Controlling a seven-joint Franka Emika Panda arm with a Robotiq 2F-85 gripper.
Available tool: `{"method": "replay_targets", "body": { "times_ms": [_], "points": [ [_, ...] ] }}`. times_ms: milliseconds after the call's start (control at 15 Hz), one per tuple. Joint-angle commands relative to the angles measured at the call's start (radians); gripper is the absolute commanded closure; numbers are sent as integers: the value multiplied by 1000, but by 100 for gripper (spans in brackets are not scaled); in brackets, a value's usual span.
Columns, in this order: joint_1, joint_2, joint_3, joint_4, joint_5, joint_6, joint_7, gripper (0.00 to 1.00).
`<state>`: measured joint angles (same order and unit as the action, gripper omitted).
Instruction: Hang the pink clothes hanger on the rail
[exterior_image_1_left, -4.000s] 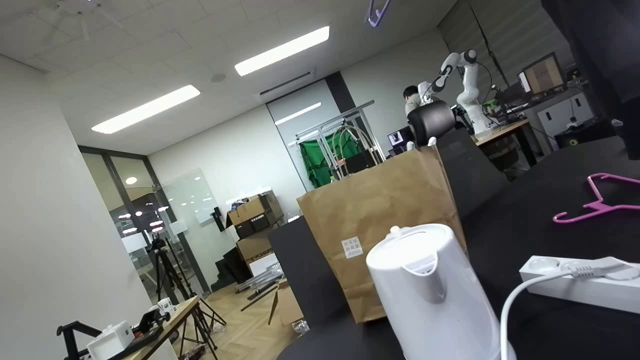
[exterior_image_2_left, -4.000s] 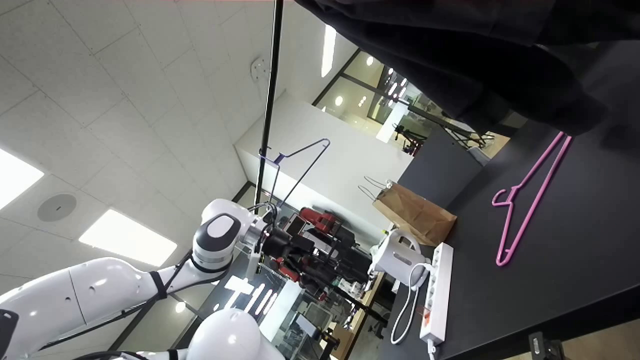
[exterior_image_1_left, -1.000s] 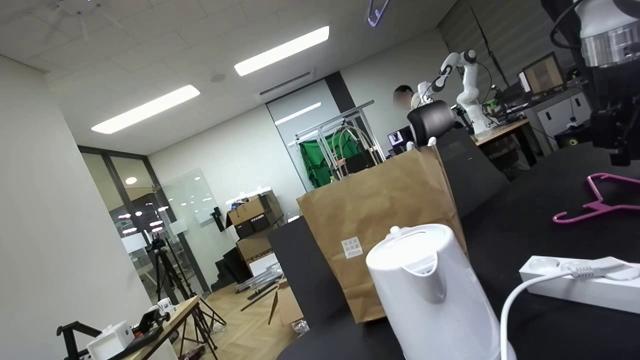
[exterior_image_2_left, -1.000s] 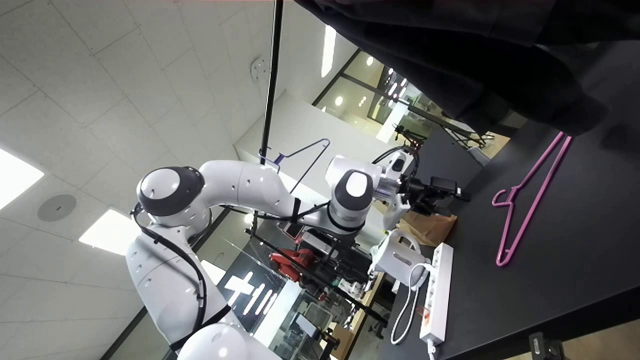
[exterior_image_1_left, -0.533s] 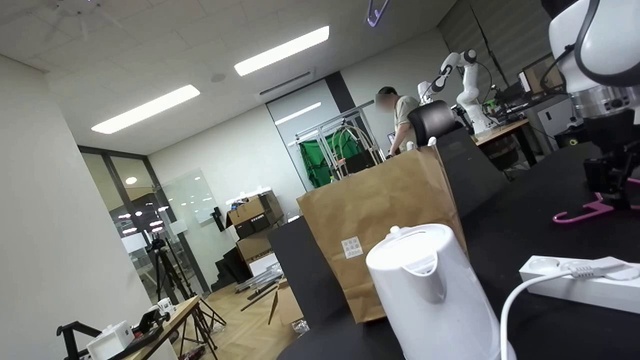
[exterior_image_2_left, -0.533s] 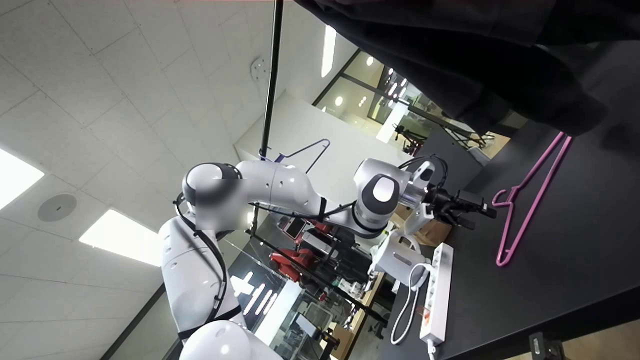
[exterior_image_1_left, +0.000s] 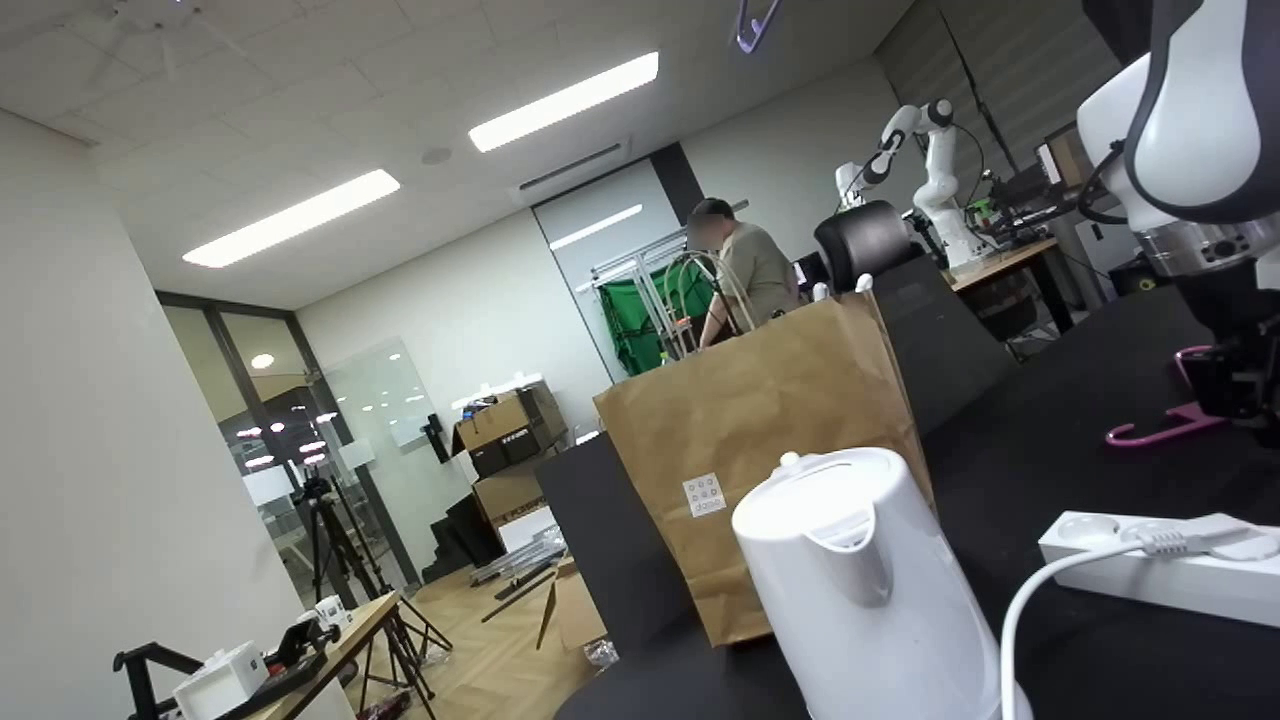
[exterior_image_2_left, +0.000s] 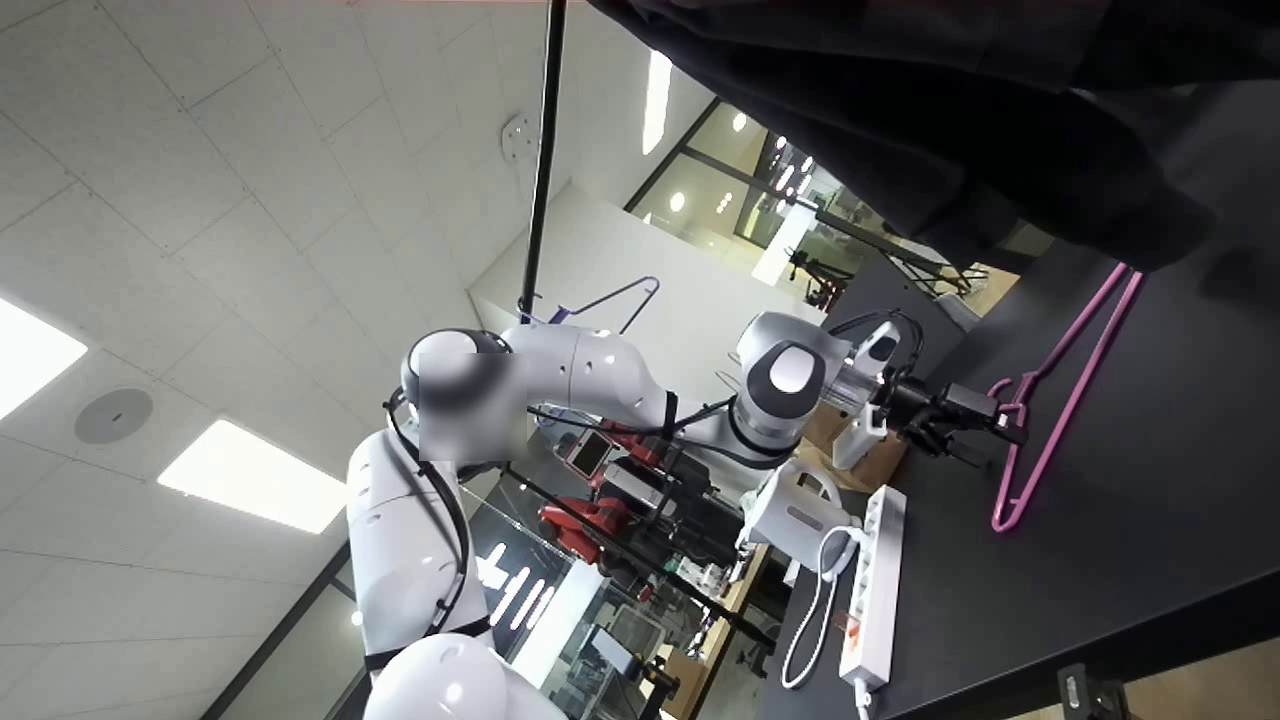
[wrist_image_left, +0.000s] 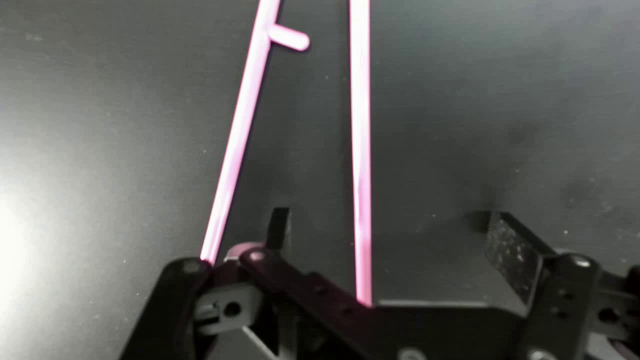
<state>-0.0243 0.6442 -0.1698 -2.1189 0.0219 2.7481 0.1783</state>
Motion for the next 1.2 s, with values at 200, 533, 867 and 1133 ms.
{"method": "replay_targets", "body": {
  "times_ms": [200,533,867,1133],
  "points": [
    [48,24,-36,42,-14,-27,63,46],
    [68,3,-54,42,-20,-27,73,81],
    [57,-15,-62,34,-15,-31,65,100],
    [55,-39,-64,16,-16,-33,59,68]
  ]
}}
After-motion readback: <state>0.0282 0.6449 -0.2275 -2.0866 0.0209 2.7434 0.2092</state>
